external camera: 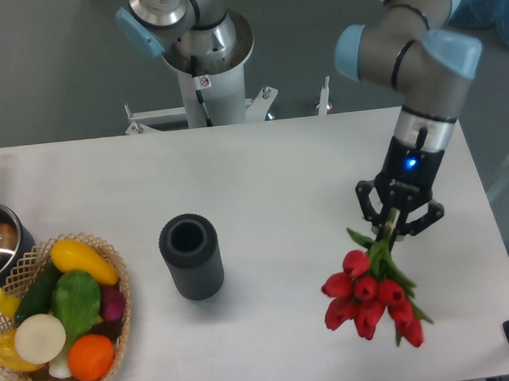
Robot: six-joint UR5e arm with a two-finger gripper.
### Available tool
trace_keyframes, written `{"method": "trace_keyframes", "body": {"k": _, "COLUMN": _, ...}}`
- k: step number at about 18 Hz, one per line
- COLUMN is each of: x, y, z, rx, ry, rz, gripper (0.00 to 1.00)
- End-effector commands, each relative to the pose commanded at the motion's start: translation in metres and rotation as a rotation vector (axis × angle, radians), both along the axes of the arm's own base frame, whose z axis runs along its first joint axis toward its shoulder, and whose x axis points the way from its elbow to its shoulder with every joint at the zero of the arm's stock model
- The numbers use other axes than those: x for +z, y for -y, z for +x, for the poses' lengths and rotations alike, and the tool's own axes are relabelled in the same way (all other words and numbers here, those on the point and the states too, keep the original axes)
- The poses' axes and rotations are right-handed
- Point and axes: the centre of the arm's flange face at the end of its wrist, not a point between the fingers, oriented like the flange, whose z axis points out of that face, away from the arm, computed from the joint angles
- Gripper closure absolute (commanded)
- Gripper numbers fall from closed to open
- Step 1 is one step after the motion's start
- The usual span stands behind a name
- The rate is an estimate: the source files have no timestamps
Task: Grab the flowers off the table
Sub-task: 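Lift the tulip bouquet up off the table by its stems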
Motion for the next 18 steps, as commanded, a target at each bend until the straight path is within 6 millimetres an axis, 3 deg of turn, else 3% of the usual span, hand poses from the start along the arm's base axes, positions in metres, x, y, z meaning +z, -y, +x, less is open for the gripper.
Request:
{"method": "trace_keyframes", "body": {"k": 5, "x": 0.027, "y": 0.025, "z": -0.011, "rx": 0.01, "ry": -0.001, "rz": 0.129, "gripper": 0.79}}
{"method": "trace_keyframes", "body": {"k": 11, "x": 0.037, "y": 0.044, "z": -0.02, "rx": 0.016, "ry": 0.013, "rz": 0.219, "gripper": 0.79}}
{"method": "trace_keyframes", "body": {"k": 18, "x": 0.042, "y": 0.049, "z": -0.021, "rx": 0.017, "ry": 0.012, "rz": 0.244, "gripper": 0.79}}
